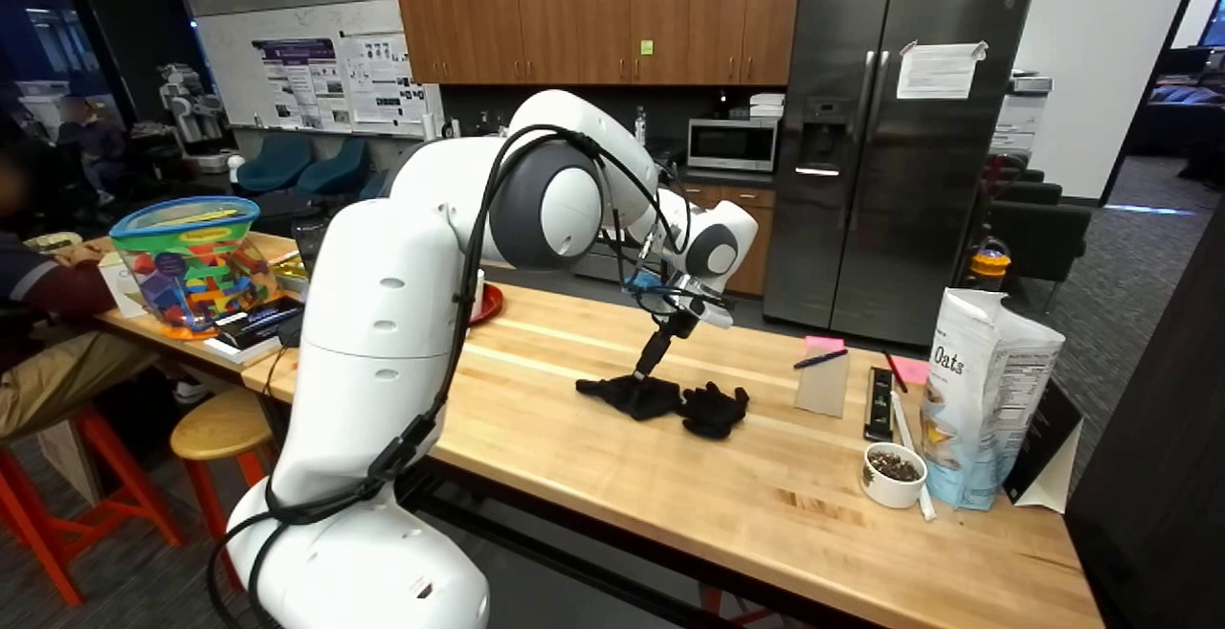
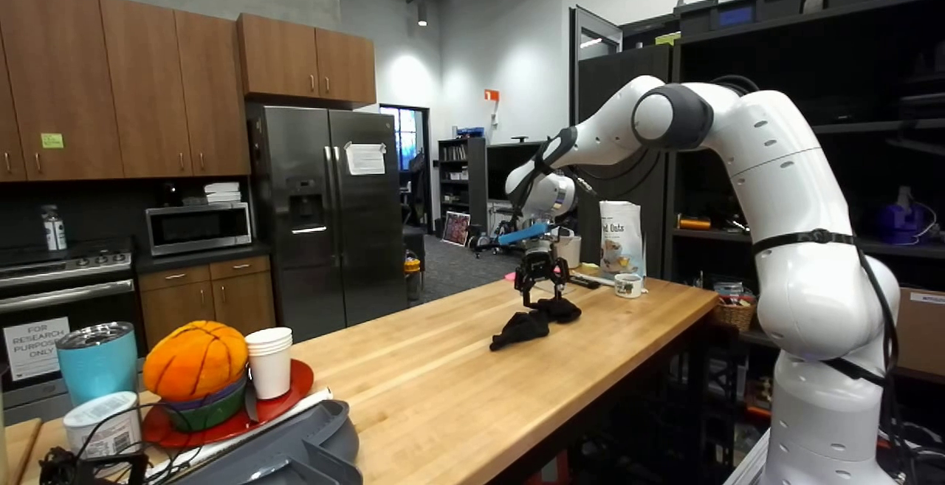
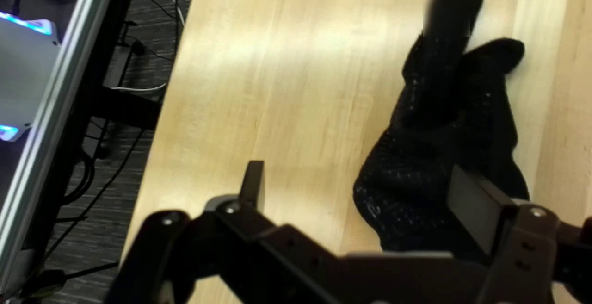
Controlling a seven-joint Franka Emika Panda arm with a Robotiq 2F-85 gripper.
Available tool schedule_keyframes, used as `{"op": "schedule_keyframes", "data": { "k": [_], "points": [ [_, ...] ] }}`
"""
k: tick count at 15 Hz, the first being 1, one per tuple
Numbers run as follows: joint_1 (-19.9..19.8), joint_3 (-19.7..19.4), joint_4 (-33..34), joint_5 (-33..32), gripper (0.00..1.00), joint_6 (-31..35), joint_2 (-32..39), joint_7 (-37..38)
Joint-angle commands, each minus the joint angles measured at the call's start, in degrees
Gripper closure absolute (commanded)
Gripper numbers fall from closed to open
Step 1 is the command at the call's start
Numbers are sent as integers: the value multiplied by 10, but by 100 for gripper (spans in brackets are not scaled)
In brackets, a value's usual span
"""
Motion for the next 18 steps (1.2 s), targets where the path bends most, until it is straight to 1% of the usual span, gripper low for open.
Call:
{"op": "schedule_keyframes", "data": {
  "k": [1,5,9,10,11,13,14,18],
  "points": [
    [-2,-7,-45,22,0,91,-13,4],
    [6,-5,-73,7,0,160,-19,7],
    [21,-5,-94,-26,0,206,-28,9],
    [25,-5,-97,-35,25,213,-30,8],
    [29,-4,-101,-45,26,221,-32,9],
    [33,-4,-106,-58,39,231,-36,10],
    [35,-4,-108,-64,48,235,-39,11],
    [40,-4,-115,-83,79,243,-52,14]
  ]
}}
